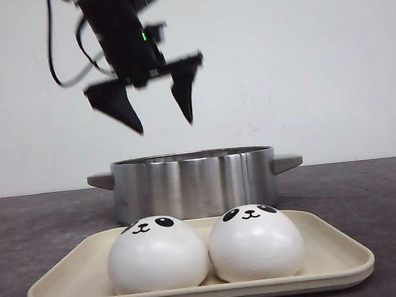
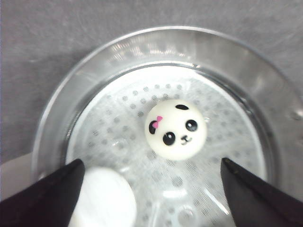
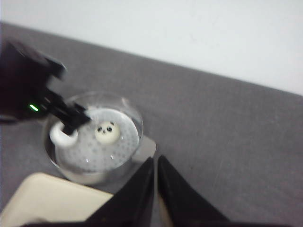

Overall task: Steam buns
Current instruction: 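Raise the open left gripper away from the pot, then grasp another panda bun from the tray with the right gripper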

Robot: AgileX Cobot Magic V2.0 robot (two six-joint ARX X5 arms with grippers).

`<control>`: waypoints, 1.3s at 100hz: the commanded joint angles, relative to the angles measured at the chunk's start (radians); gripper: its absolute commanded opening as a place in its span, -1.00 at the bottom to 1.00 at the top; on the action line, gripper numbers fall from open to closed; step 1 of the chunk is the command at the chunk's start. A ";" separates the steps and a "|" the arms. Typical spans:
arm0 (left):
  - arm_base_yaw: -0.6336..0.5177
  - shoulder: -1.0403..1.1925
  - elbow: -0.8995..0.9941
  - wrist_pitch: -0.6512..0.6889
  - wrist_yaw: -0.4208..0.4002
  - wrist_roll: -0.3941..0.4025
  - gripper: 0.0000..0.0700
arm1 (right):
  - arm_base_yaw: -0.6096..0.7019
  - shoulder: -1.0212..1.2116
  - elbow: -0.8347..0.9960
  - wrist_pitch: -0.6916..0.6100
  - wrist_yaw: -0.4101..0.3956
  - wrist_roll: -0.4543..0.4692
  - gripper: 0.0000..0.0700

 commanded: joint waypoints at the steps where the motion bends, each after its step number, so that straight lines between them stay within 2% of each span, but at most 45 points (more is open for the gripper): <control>1: -0.012 -0.065 0.028 0.002 -0.001 -0.016 0.32 | 0.011 0.034 -0.011 0.011 0.000 -0.007 -0.98; 7: -0.012 -0.120 0.027 -0.014 -0.001 -0.015 0.22 | 0.011 0.052 -0.043 0.024 -0.007 -0.007 -0.98; 12: -0.012 -0.170 0.027 -0.028 -0.002 -0.014 0.22 | 0.011 0.066 -0.077 0.044 -0.028 -0.007 -0.98; 23: -0.013 -0.282 0.027 -0.056 -0.002 -0.002 0.22 | 0.011 0.085 -0.169 0.119 -0.124 0.006 -0.98; 39: -0.013 -0.447 0.027 -0.100 -0.005 0.041 0.22 | 0.011 0.094 -0.336 0.226 -0.233 0.073 -0.98; 61: -0.013 -0.654 0.027 -0.182 -0.005 0.042 0.22 | 0.014 0.094 -0.592 0.320 -0.367 0.165 -0.98; 77: -0.013 -0.767 0.027 -0.228 -0.005 0.042 0.22 | 0.040 0.094 -0.761 0.444 -0.419 0.246 -0.97; 82: -0.013 -0.794 0.027 -0.241 -0.005 0.042 0.22 | 0.048 0.096 -0.797 0.480 -0.421 0.269 -0.78; 92: -0.013 -0.835 0.027 -0.264 -0.005 0.042 0.22 | 0.063 0.109 -0.836 0.530 -0.427 0.289 0.07; 97: -0.013 -0.849 0.027 -0.273 -0.005 0.042 0.22 | 0.064 0.123 -0.838 0.531 -0.427 0.291 0.34; 100: -0.013 -0.855 0.027 -0.277 -0.005 0.042 0.22 | 0.064 0.131 -0.838 0.532 -0.431 0.296 0.39; 130: -0.013 -0.872 0.027 -0.279 -0.005 0.041 0.22 | 0.064 0.297 -0.838 0.529 -0.544 0.309 0.38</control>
